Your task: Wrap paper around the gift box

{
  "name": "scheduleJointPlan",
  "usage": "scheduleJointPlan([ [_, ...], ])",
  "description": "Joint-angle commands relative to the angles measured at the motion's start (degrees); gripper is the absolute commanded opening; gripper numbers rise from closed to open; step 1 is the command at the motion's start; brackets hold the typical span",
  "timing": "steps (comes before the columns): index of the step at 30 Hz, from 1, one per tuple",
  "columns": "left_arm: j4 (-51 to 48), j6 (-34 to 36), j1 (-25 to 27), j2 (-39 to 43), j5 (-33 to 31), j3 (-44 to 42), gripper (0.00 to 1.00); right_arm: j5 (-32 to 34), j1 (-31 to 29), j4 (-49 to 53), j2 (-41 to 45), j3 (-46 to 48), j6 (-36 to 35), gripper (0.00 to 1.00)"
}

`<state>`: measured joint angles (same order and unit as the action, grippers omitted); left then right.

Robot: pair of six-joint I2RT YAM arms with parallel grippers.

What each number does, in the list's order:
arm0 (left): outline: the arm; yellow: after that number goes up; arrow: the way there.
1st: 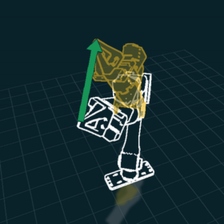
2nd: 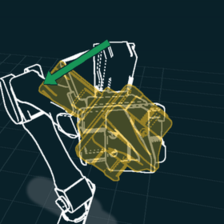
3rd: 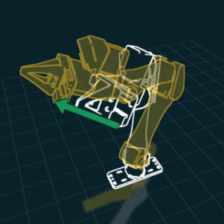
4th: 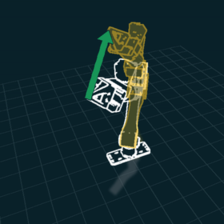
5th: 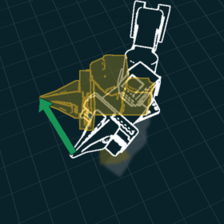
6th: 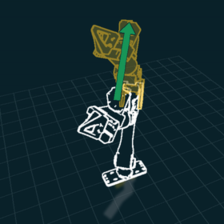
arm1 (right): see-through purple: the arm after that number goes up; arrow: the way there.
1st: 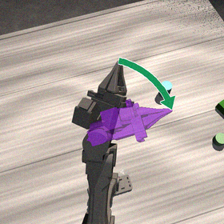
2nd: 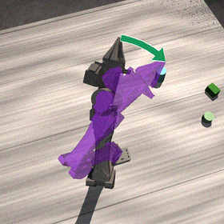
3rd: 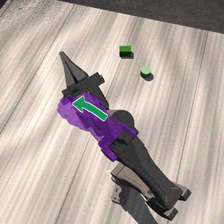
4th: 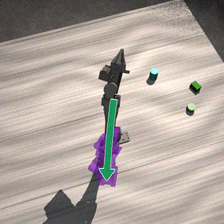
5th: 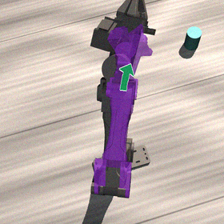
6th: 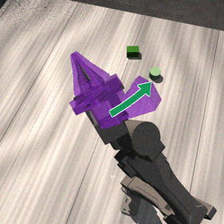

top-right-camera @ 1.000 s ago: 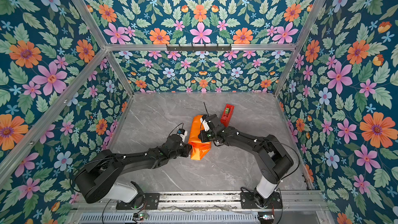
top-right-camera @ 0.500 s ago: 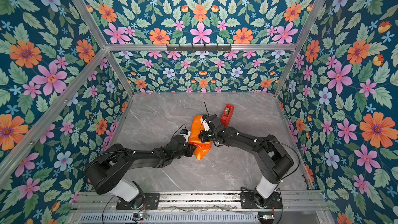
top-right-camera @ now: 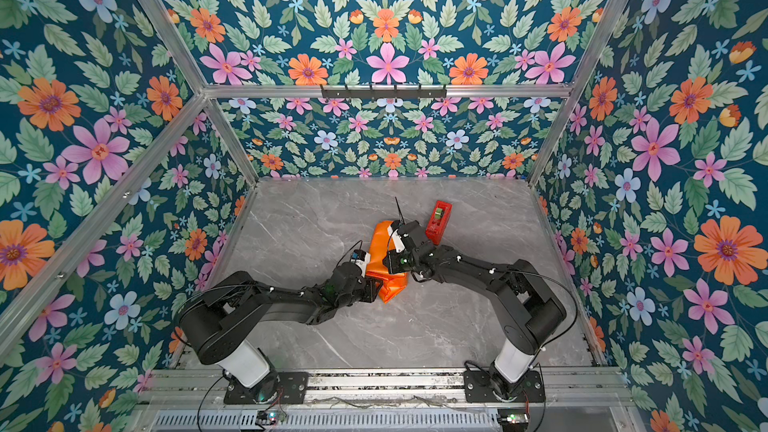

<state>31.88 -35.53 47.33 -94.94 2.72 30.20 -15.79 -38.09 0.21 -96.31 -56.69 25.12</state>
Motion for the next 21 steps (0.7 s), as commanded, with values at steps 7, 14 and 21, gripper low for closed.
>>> scheduleJointPlan([
  [7,1.56,2.06,1.32,2.35,0.17,-1.00,0.34,-0.47,-0.21,6.60,-0.82,0.44,0.28,0.17],
  [14,2.01,3.93,3.21,0.21,1.32,-0.18,0.23,-0.60,-0.18,6.70,-0.89,0.25,0.34,0.16],
  [21,4.06,3.98,3.41,-3.20,1.29,0.47,0.23,-0.56,-0.23,7.08,-0.72,0.00,0.19,0.16],
])
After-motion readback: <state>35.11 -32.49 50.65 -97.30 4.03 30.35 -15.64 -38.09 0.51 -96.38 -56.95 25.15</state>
